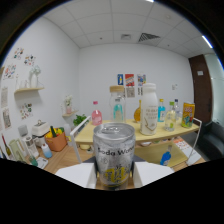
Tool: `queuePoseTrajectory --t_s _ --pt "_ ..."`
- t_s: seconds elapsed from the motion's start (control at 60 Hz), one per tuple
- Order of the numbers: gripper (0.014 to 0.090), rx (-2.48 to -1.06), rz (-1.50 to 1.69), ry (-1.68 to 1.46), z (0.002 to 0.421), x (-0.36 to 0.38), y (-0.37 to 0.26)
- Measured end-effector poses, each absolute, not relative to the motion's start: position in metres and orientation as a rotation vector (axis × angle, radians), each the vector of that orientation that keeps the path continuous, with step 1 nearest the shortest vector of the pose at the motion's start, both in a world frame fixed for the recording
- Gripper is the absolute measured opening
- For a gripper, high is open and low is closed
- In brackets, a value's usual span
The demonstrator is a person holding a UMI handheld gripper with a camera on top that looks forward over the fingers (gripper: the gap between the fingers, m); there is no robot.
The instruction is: Make me a cup of Mojito.
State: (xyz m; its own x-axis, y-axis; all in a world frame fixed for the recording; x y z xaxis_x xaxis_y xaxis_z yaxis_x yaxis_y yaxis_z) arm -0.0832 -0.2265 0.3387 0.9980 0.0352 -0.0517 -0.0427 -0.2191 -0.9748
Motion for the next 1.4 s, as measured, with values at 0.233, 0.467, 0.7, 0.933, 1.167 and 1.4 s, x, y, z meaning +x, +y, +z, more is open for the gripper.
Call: queuePoseTrajectory --t_s 0.233,0.467,0.7,0.933,1.167,1.4 --pt "0.0517 -1.783 0.235 0.038 0.272 -0.081 -0.229" --pt "0.0519 -1.787 0.504 0.276 0.233 -0.066 -0.222" --pt "0.0515 -1.673 0.982 0.734 0.222 -0.048 -0.209" --pt "0.0516 -1.389 1.470 1.119 0.239 -0.034 -0.199" --pt "0.0513 -1.049 1.853 1.441 0.244 -0.020 -0.195" --pt "0.0516 -1.020 1.899 1.515 0.233 -0.020 -0.194"
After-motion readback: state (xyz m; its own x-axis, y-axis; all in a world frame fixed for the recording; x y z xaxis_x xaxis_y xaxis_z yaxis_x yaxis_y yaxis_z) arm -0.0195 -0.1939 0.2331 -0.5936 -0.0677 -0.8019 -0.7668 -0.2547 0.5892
